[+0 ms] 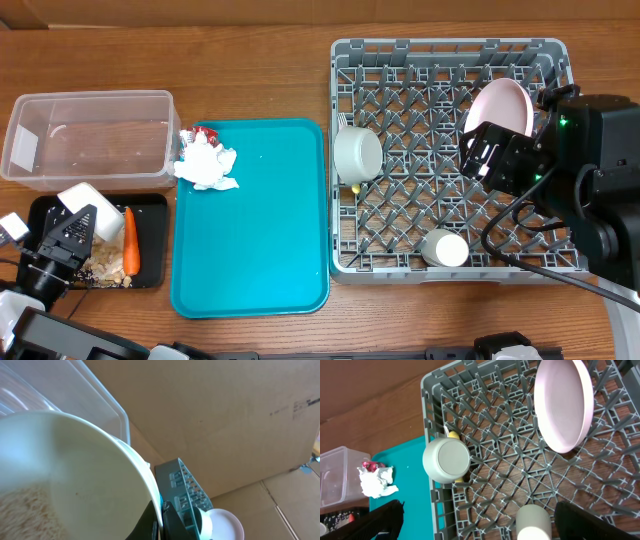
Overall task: Sort waste into correct bins and load items into the dishwasher rack
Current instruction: 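Tip the bowl with the left gripper to pour rice onto black tray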
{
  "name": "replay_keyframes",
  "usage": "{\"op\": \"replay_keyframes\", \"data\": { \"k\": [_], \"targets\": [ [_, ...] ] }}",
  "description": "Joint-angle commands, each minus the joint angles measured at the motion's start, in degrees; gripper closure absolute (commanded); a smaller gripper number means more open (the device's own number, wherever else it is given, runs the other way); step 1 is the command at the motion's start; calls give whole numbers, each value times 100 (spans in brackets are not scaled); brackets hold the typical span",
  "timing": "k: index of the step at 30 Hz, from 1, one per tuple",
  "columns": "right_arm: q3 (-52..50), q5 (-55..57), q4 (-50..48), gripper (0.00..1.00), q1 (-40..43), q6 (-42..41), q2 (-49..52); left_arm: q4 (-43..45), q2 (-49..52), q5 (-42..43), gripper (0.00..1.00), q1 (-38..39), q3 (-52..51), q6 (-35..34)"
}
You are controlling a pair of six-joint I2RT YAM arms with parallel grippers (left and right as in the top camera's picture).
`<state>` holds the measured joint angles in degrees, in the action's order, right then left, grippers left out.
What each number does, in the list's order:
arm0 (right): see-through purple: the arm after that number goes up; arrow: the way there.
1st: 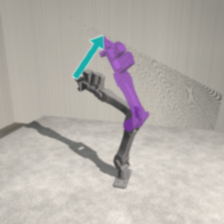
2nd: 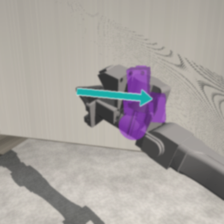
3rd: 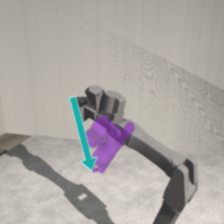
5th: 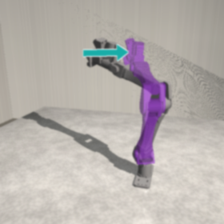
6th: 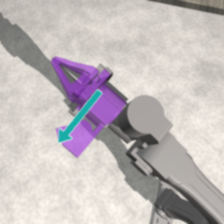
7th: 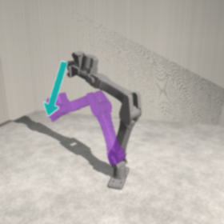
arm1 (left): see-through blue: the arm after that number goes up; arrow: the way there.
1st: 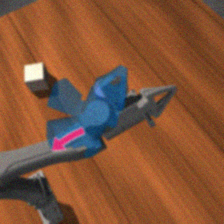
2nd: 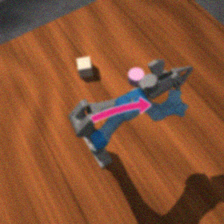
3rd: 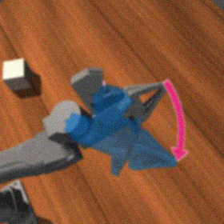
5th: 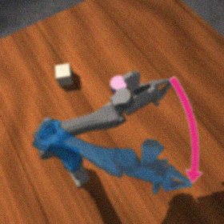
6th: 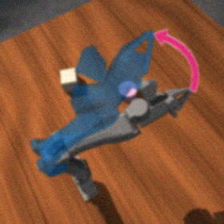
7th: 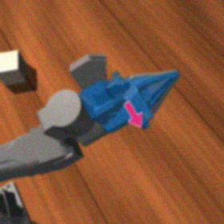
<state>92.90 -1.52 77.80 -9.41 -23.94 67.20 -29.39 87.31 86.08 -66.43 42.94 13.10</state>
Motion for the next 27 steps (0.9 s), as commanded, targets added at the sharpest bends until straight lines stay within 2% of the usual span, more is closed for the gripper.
{"op": "replay_keyframes", "data": {
  "k": [1, 3, 5, 6, 7, 9, 11, 13, 16, 17, 19, 20, 22, 23, 24, 25, 26, 27],
  "targets": [
    [59, 20, 11, 0, 15, 33, -20, 9, 35, 4, 96, -37, -50, 573],
    [59, 20, 0, 0, 15, 33, -20, 46, 35, 234, 96, -70, -50, 203],
    [59, 20, 9, 0, 15, 33, -22, 81, 35, 101, 96, -76, -50, 555],
    [59, 20, 0, 0, 15, 33, -20, 107, 35, -4, 96, -79, -50, 142],
    [59, 20, 2, 0, 15, 33, -20, 90, 35, 216, 96, -76, -52, 109],
    [59, 20, 11, 0, 15, 33, -22, 138, 35, 94, 96, -57, -52, 575],
    [59, 17, -7, 0, 15, 33, -20, 81, 33, 457, 96, -68, -50, 229],
    [59, 20, 0, 0, 15, 33, -22, 74, 24, 409, 96, -52, -46, 568],
    [59, 17, -9, 0, 15, 33, -20, 94, 31, 385, 96, -68, -46, 570],
    [59, 17, -9, 0, 15, 33, -20, 111, 39, 109, 96, -63, -46, 667],
    [59, 17, -11, 0, 15, 31, -22, 149, 44, -286, 96, -55, -46, 267],
    [59, 17, -9, 0, 15, 31, -20, 101, 44, -83, 96, -55, -46, 103],
    [59, 17, 0, 0, 15, 33, -20, 111, 44, -17, 96, -15, -46, 678],
    [59, 17, -9, 0, 15, 31, -22, 168, 44, -177, 96, 0, -46, 737],
    [59, 17, -17, 0, 15, 31, -22, 205, 44, -332, 96, 15, -46, 562],
    [59, 15, -31, 0, 15, 31, -20, 234, 44, -140, 96, 13, -46, 238],
    [59, 17, -31, 0, 15, 31, -20, 306, 44, 461, 96, 7, -46, 79],
    [59, 15, -28, 0, 15, 31, -20, 328, 28, 446, 96, 9, -28, 33]
  ]
}}
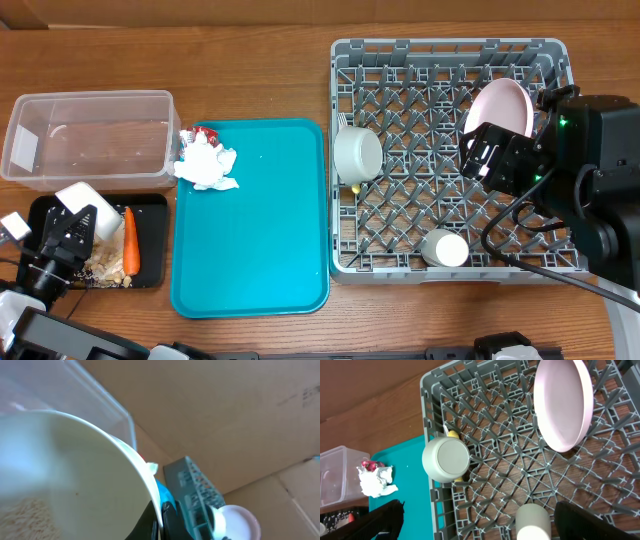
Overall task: Sort waste into correct bins and load items into the dishwasher rack
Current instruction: 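Tip the bowl with the left gripper to pour rice onto black tray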
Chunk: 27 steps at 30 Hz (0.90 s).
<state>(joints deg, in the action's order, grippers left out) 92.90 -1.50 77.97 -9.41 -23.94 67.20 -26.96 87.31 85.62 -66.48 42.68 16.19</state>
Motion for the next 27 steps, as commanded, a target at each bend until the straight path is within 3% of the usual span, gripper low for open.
{"op": "replay_keyframes", "data": {
  "k": [1, 3, 4, 6, 8, 13, 17, 19, 23, 25, 27],
  "targets": [
    [59, 15, -46, 0, 15, 31, -22, 247, 22, 450, 96, 20, -7, -26],
    [59, 13, -48, 0, 15, 31, -22, 275, 24, -162, 96, 22, -9, 146],
    [59, 15, -46, 0, 15, 33, -20, 232, 26, -238, 96, 22, -9, -136],
    [59, 13, -20, 0, 15, 31, -22, 219, 26, 490, 96, -4, -7, -197],
    [59, 13, -4, 0, 15, 31, -20, 352, 24, 170, 96, 15, -9, 332],
    [59, 13, 9, 0, 15, 31, -22, -33, 17, 507, 96, 11, -11, 9],
    [59, 13, 90, 0, 15, 31, -22, -1088, 13, 503, 96, -15, -11, 1027],
    [59, 13, 107, 0, 15, 31, -22, -1110, 17, 492, 96, -118, -11, 1510],
    [59, 15, 105, 0, 15, 33, -22, -387, 46, 501, 96, -365, -11, 387],
    [59, 15, 103, 0, 15, 33, -22, -275, 74, 494, 96, -470, -11, 448],
    [59, 15, 83, 0, 15, 33, -20, -295, 76, 503, 96, -529, -15, 63]
  ]
}}
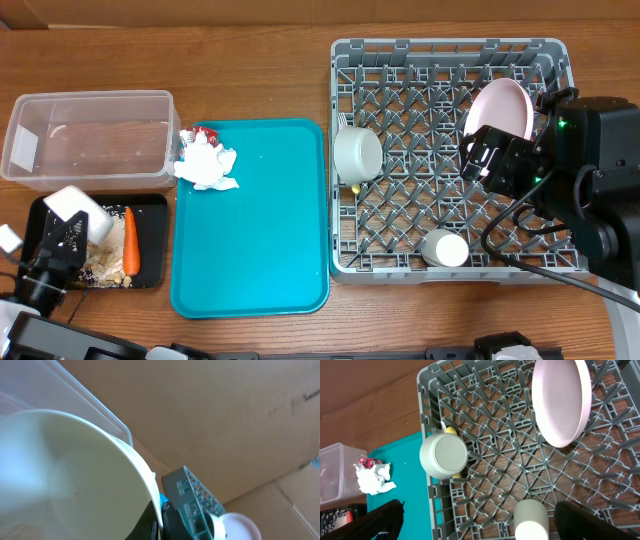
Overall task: Sort waste into correct bins and load items into the dishwasher rack
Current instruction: 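Tip the bowl with the left gripper to pour rice onto black tray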
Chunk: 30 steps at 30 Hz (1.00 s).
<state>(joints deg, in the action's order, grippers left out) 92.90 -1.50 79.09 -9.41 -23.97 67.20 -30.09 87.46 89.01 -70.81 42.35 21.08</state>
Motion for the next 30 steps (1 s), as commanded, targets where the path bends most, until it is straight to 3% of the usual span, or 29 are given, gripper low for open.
{"op": "replay_keyframes", "data": {
  "k": [1, 18, 20, 21, 22, 27, 30],
  "targets": [
    [59, 15, -33, 0, 15, 33, -20, 17, 63, 160, 96, -96, 4, -179],
    [59, 13, -24, 0, 15, 33, -22, -120, 94, 162, 96, 70, -13, -409],
    [59, 13, -13, 0, 15, 33, -22, -63, 96, -168, 96, 133, -15, 236],
    [59, 13, -17, 0, 15, 33, -22, -37, 101, -254, 96, 164, -15, 61],
    [59, 13, -26, 0, 15, 33, -20, -22, 98, 90, 96, 195, -15, -151],
    [59, 13, -33, 0, 15, 33, -22, 55, 92, 144, 96, 315, -13, -42],
    [59, 13, -9, 0, 15, 33, -22, 31, 94, -859, 96, 409, -15, 81]
  ]
}}
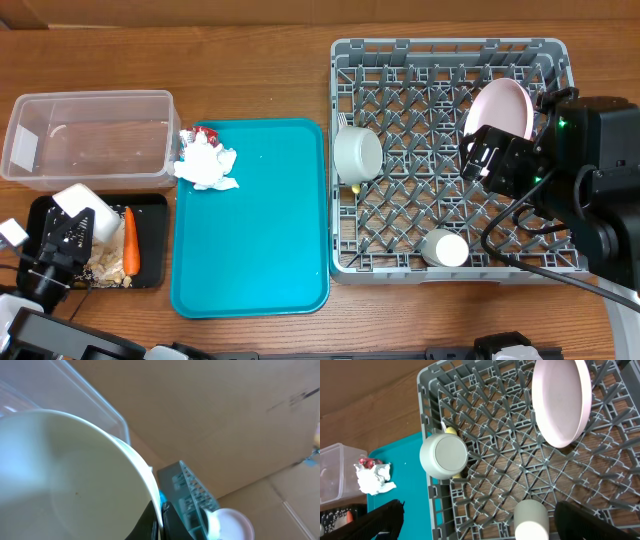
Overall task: Sort waste into correct bins and load items into the dishwasher rack
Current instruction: 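Tip the bowl with the left gripper to pour rice onto black tray, then carry the emptied bowl with the left gripper to the rack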
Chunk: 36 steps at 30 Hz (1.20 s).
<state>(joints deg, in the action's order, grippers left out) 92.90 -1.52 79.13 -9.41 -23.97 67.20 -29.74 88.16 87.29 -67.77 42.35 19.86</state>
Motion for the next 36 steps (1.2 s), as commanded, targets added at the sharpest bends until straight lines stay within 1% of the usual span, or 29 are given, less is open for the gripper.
{"op": "replay_keyframes", "data": {
  "k": [1, 3, 4, 5, 8, 9, 10, 16, 19, 21, 25, 27, 29, 31, 34, 35, 36],
  "targets": [
    [59, 15, -13, 0, 15, 33, -20, -4, 28, -715, 96, 155, -22, 177],
    [59, 15, -13, 0, 15, 33, -22, 13, 28, -186, 96, 229, -22, 177],
    [59, 15, -11, 0, 15, 33, -22, 22, 28, 339, 96, 247, -22, 181],
    [59, 13, -9, 0, 15, 33, -22, 17, 26, 326, 96, 249, -13, 42],
    [59, 15, 15, 0, 15, 35, -22, 50, 24, 109, 96, 251, -13, 92],
    [59, 17, 17, 0, 15, 35, -22, 44, 24, 116, 96, 251, -13, 87],
    [59, 17, 15, 0, 15, 35, -22, 42, 24, 317, 96, 251, -13, 70],
    [59, 15, 13, 0, 15, 33, -22, -24, -76, 339, 96, 365, -9, -354],
    [59, 15, 11, 0, 15, 33, -22, -42, -393, 339, 96, 579, -7, -415],
    [59, 15, 13, 0, 15, 35, -22, -44, -785, 339, 96, 863, 9, -431],
    [59, 15, 9, 0, 15, 35, -22, -2, -1812, 330, 96, 1891, 186, -503],
    [59, 15, 9, 0, 15, 33, -22, 125, -2258, 101, 96, 2549, 299, -732],
    [59, 17, 11, 0, 15, 33, -22, 413, -2597, -376, 96, 3235, 326, -1161],
    [59, 17, 9, 0, 15, 35, -22, 697, -2750, -682, 96, 3926, 326, -1635],
    [59, 20, 7, 0, 15, 35, -20, 1088, -2719, -695, 96, 4824, 326, -2026],
    [59, 20, 7, 0, 15, 35, -22, 1384, -2640, -693, 96, 5390, 326, -2218],
    [59, 20, 7, 0, 15, 35, -22, 1574, -2588, -695, 96, 5668, 326, -2393]
  ]
}}
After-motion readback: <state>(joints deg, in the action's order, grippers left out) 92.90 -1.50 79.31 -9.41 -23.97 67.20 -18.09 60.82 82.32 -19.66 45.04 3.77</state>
